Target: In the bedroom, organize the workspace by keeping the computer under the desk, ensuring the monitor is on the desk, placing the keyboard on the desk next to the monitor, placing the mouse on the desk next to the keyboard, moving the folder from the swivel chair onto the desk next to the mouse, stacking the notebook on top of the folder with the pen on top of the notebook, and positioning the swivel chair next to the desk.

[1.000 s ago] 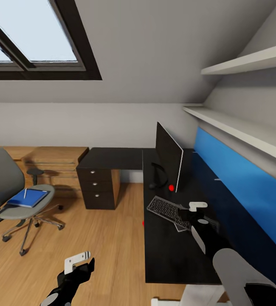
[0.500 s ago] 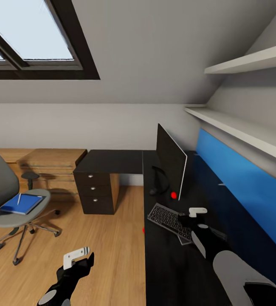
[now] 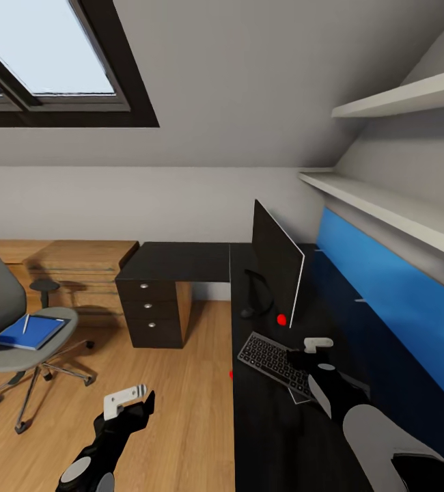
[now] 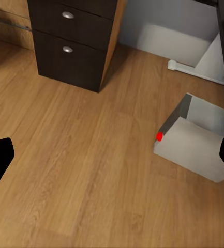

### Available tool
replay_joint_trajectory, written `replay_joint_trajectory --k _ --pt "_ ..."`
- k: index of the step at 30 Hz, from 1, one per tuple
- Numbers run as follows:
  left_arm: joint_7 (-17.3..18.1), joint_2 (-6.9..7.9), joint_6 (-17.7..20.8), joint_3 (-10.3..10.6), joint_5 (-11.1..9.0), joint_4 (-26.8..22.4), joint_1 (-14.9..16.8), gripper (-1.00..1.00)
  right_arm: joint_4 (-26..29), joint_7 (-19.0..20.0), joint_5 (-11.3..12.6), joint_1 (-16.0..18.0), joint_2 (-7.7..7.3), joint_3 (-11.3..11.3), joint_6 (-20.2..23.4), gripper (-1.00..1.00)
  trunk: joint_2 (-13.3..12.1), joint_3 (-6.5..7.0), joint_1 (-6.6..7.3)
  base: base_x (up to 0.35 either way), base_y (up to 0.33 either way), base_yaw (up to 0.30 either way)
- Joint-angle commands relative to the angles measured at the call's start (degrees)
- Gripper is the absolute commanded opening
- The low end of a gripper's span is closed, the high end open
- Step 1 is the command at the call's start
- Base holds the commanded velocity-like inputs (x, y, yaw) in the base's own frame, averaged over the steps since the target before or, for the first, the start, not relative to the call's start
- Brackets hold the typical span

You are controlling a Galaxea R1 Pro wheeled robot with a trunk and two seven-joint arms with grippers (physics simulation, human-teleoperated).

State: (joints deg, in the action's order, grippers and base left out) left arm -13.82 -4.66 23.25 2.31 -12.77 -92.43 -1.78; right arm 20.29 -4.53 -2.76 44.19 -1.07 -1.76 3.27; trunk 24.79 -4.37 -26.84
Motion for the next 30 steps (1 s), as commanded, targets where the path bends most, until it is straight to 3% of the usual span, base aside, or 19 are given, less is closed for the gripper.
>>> replay_joint_trajectory --k 1,15,22,25,30 --pt "-0.49 0.01 0.19 0.09 -0.60 -0.14 0.02 1.00 0.11 -0.04 -0.29 0.02 0.02 -0.18 0.34 1.00 0.53 -0.30 -0.26 0.003 0.000 0.000" --pt "-0.51 0.09 0.22 0.15 -0.59 -0.30 0.02 1.00 0.19 -0.08 -3.02 0.36 0.14 0.64 0.84 1.00 6.15 -2.81 -3.33 0.000 0.000 0.000" --pt "-0.51 0.09 0.22 0.15 -0.59 -0.30 0.02 1.00 -1.62 -0.13 -2.89 5.27 -0.11 0.14 4.98 1.00 8.96 -4.07 -4.87 0.000 0.000 0.000" --pt "-0.51 0.06 0.22 0.15 -0.59 -0.30 0.02 1.00 -3.48 -0.19 -2.13 6.92 -0.14 0.00 5.64 1.00 10.16 -4.60 -5.53 0.000 0.000 0.000" --pt "-0.51 0.02 0.21 0.22 -0.59 -0.30 0.02 1.00 -4.68 -0.09 2.29 7.73 -0.10 -0.58 5.80 1.00 12.16 -5.50 -6.63 0.000 0.000 0.000"
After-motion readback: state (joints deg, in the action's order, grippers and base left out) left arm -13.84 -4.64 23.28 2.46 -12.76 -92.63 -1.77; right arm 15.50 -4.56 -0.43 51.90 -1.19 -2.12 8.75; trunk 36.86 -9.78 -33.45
